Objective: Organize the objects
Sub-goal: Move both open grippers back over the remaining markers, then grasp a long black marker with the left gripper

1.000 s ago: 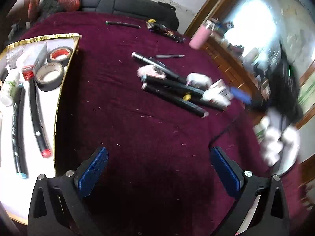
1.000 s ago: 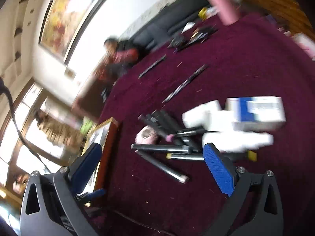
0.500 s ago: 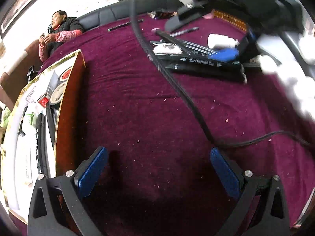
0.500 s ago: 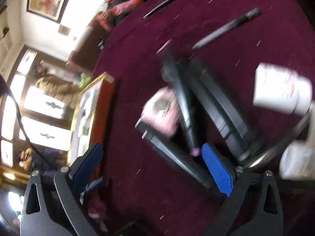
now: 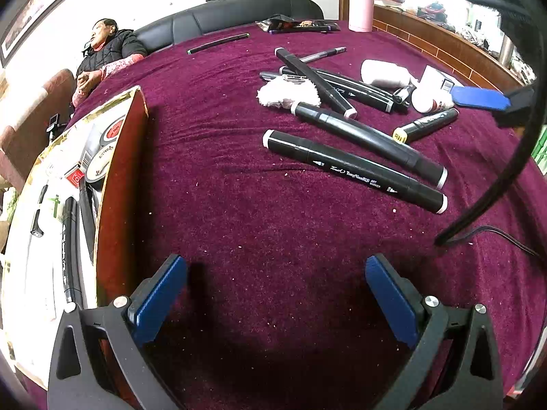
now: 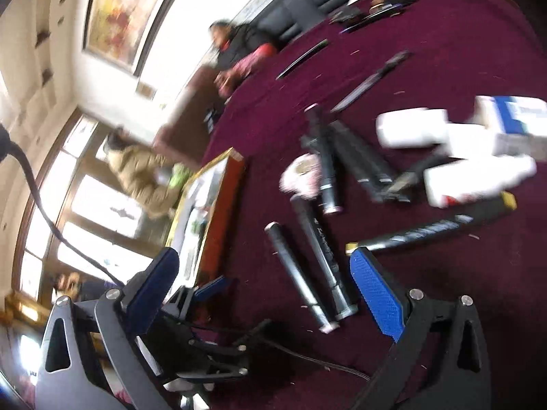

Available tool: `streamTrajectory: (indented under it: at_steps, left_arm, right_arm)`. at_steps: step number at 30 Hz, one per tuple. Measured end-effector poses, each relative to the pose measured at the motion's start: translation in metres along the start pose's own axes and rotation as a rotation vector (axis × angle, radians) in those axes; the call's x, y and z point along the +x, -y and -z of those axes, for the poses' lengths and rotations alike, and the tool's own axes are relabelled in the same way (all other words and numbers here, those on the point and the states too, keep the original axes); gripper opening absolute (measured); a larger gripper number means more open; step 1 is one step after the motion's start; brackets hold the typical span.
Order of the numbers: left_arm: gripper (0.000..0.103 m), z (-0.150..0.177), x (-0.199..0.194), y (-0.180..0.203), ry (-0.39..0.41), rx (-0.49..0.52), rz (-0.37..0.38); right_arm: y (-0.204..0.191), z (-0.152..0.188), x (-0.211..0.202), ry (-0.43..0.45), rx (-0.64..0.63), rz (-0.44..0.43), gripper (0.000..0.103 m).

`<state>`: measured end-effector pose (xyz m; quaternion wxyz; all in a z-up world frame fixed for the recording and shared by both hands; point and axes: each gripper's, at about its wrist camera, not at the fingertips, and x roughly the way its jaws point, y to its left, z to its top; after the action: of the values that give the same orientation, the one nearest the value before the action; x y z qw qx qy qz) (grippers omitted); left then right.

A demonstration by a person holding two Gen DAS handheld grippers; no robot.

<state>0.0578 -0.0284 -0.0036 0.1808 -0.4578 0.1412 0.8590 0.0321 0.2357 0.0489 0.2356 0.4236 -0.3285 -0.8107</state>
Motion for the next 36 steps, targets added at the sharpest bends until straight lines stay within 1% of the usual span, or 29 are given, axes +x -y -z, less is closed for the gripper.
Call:
streamTrajectory:
  at_steps: [1,2,3,4,7,8,9,10,12,16,17,19,20,23,24,25,26,28,29,30,33,36]
  left_arm:
    - [0.102,0.000,0.000,0.000,0.001,0.002,0.003]
    - [0.102,0.001,-0.002,0.000,0.003,0.004,0.009]
    - [0.101,0.002,-0.004,-0.001,0.010,0.003,0.024]
    - [0.101,0.001,-0.006,-0.003,0.020,-0.004,0.044]
    - [0.101,-0.005,-0.017,-0.022,0.032,-0.121,0.156]
    - [0.101,-0.010,-0.021,-0.030,0.032,-0.183,0.209]
    - [0.101,-0.014,-0.021,-0.035,0.022,-0.223,0.225]
    - [0.101,-0.019,-0.018,-0.037,0.004,-0.248,0.227]
    - [0.101,-0.030,-0.012,-0.035,-0.023,-0.272,0.196]
    - [0.101,-0.057,0.004,-0.021,-0.046,-0.308,0.068]
    - [0.101,-0.063,0.008,-0.016,-0.046,-0.308,0.042]
    - [0.101,-0.073,0.018,-0.004,-0.050,-0.297,-0.023]
    - [0.101,-0.078,0.024,0.007,-0.059,-0.269,-0.061]
    - [0.101,-0.078,0.040,0.031,-0.106,-0.202,-0.123]
    - [0.102,-0.075,0.043,0.035,-0.113,-0.191,-0.126]
    - [0.102,-0.072,0.040,0.035,-0.087,-0.195,-0.134]
    - [0.102,-0.069,0.039,0.033,-0.089,-0.193,-0.125]
    - [0.102,-0.066,0.039,0.026,-0.107,-0.206,-0.090]
    - [0.102,-0.062,0.040,0.018,-0.121,-0.223,-0.055]
    - [0.101,-0.061,0.039,0.014,-0.120,-0.217,-0.050]
    - [0.097,-0.054,0.034,0.002,-0.140,-0.203,-0.055]
    - [0.097,-0.044,0.030,-0.015,-0.147,-0.205,-0.049]
  right_arm:
    - [0.003,0.005,-0.015,0.060,-0.014,0.053,0.102]
    - [0.004,0.008,-0.023,0.092,-0.031,0.085,0.102]
    - [0.004,0.014,-0.038,0.141,-0.053,0.141,0.101]
    - [0.003,0.021,-0.052,0.193,-0.077,0.219,0.101]
    - [0.000,0.033,-0.091,0.313,-0.145,0.401,0.101]
    - [0.000,0.040,-0.102,0.336,-0.156,0.432,0.101]
    - [0.001,0.037,-0.108,0.352,-0.156,0.441,0.101]
    - [0.006,0.042,-0.117,0.363,-0.142,0.431,0.101]
    - [0.012,0.049,-0.130,0.375,-0.113,0.408,0.102]
    - [0.020,0.060,-0.146,0.401,-0.085,0.380,0.102]
    - [0.022,0.061,-0.143,0.403,-0.078,0.367,0.102]
    - [0.024,0.064,-0.146,0.405,-0.071,0.345,0.102]
    - [0.023,0.066,-0.145,0.407,-0.070,0.340,0.102]
    - [0.022,0.069,-0.146,0.405,-0.073,0.313,0.102]
    - [0.021,0.070,-0.147,0.407,-0.077,0.306,0.102]
    - [0.019,0.070,-0.148,0.407,-0.084,0.295,0.102]
    - [0.019,0.071,-0.147,0.405,-0.089,0.289,0.102]
    - [0.016,0.070,-0.144,0.392,-0.100,0.277,0.102]
    - [0.014,0.069,-0.140,0.380,-0.107,0.274,0.102]
    - [0.013,0.069,-0.136,0.369,-0.114,0.275,0.102]
    - [0.002,0.068,-0.115,0.302,-0.157,0.266,0.102]
    - [-0.012,0.065,-0.086,0.214,-0.211,0.253,0.102]
